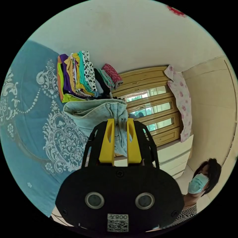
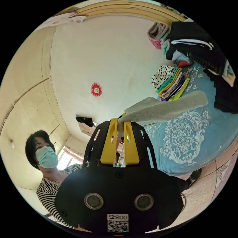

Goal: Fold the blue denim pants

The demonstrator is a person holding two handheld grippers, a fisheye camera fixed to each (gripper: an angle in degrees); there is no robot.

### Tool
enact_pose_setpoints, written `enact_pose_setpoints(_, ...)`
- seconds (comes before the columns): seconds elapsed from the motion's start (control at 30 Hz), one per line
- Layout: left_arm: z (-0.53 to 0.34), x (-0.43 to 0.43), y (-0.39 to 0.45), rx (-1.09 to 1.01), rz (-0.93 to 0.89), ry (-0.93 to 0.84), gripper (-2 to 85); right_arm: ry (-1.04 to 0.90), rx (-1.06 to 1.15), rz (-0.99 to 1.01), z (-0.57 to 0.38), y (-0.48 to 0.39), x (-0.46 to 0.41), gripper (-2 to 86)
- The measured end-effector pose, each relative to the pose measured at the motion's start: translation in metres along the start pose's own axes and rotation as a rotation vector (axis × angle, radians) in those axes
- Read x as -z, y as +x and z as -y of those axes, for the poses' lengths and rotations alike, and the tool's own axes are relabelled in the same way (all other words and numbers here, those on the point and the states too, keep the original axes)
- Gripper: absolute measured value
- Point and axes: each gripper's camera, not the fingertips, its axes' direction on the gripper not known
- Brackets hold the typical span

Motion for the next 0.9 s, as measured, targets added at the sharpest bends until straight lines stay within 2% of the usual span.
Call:
enact_pose_setpoints(0.13, 0.070, -0.107, -0.034, -0.053, -0.026, -0.088, 7.6, 0.055, 0.005, -0.077, 0.021, 0.012, 0.034, 1.4)
enact_pose_setpoints(0.2, 0.091, -0.148, -0.063, -0.046, 0.007, -0.129, 7.7, 0.058, -0.063, -0.158, 0.021, 0.046, 0.040, 1.8)
enact_pose_setpoints(0.27, 0.106, -0.185, -0.105, 0.019, 0.077, -0.182, 7.9, 0.023, -0.135, -0.242, 0.014, 0.084, 0.036, 2.1)
enact_pose_setpoints(0.33, 0.115, -0.226, -0.164, 0.133, 0.229, -0.287, 8.0, -0.004, -0.238, -0.319, 0.001, 0.129, 0.029, 2.5)
enact_pose_setpoints(0.4, 0.117, -0.247, -0.197, 0.172, 0.328, -0.352, 8.0, -0.051, -0.390, -0.300, -0.018, 0.179, 0.016, 3.2)
enact_pose_setpoints(0.43, 0.118, -0.251, -0.210, 0.170, 0.303, -0.336, 8.0, -0.036, -0.400, -0.264, -0.022, 0.183, 0.015, 3.3)
enact_pose_setpoints(0.5, 0.123, -0.254, -0.226, 0.193, 0.226, -0.302, 8.0, 0.015, -0.403, -0.200, -0.028, 0.187, 0.019, 3.7)
enact_pose_setpoints(0.57, 0.130, -0.260, -0.230, 0.160, 0.240, -0.317, 8.0, 0.038, -0.394, -0.180, -0.027, 0.179, 0.021, 3.9)
enact_pose_setpoints(0.7, 0.143, -0.276, -0.229, 0.069, 0.247, -0.296, 8.0, -0.070, -0.306, -0.282, -0.014, 0.150, -0.004, 4.1)
enact_pose_setpoints(0.77, 0.147, -0.282, -0.242, 0.123, 0.244, -0.274, 8.1, -0.096, -0.317, -0.284, -0.010, 0.152, -0.011, 4.2)
enact_pose_setpoints(0.9, 0.147, -0.301, -0.252, 0.130, 0.288, -0.258, 8.5, -0.051, -0.361, -0.280, -0.011, 0.150, -0.004, 4.2)
